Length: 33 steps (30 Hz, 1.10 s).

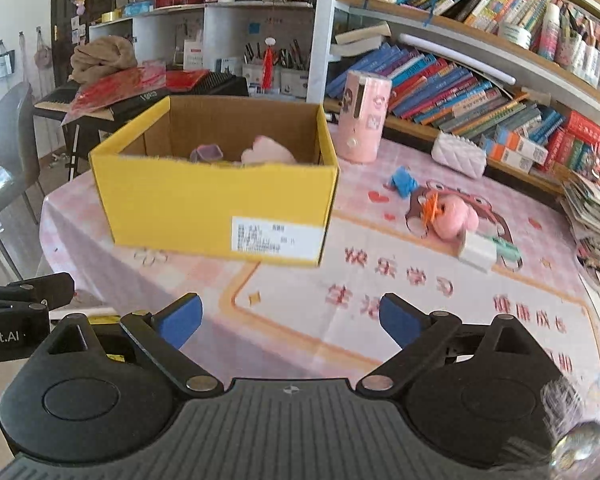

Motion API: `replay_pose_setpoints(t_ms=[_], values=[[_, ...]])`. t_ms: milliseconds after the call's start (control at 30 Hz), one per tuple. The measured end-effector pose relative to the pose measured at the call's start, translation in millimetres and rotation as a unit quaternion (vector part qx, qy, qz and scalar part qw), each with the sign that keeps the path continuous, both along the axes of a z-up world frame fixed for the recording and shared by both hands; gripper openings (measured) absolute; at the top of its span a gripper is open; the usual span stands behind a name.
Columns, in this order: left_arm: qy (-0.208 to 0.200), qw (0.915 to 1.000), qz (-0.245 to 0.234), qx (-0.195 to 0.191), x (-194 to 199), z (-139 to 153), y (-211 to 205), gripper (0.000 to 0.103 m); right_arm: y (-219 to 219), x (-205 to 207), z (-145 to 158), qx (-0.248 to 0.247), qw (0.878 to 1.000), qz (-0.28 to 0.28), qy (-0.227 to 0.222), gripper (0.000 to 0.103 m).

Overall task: Organize objects
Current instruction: 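Move both open tools back toward the remaining toys on the mat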

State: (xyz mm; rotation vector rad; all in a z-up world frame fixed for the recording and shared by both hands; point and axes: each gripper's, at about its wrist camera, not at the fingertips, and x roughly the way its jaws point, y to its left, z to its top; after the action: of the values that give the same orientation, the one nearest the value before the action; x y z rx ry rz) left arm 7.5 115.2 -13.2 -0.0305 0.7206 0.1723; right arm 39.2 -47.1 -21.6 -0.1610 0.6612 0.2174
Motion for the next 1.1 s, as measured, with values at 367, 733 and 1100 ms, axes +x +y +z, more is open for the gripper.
replay_pose_setpoints(t_ms=[367,733,1100], values=[[0.017,0.9971,-0.075,0.000,-4,-9,-40,0.095,-37,-28,-11,-0.004,0.998,-0.069,0.016,0.099],[0.017,0.9894,-0.144,-0.006,22,-9,-84,0.095,-87,-29,-10,-0.006,0.989,-0.148,0.020,0.100],[0.015,0.9790,-0.203,-0.007,64,-8,-146,0.095,-148,-6,-11,-0.009,0.978,-0.209,0.021,0.100]])
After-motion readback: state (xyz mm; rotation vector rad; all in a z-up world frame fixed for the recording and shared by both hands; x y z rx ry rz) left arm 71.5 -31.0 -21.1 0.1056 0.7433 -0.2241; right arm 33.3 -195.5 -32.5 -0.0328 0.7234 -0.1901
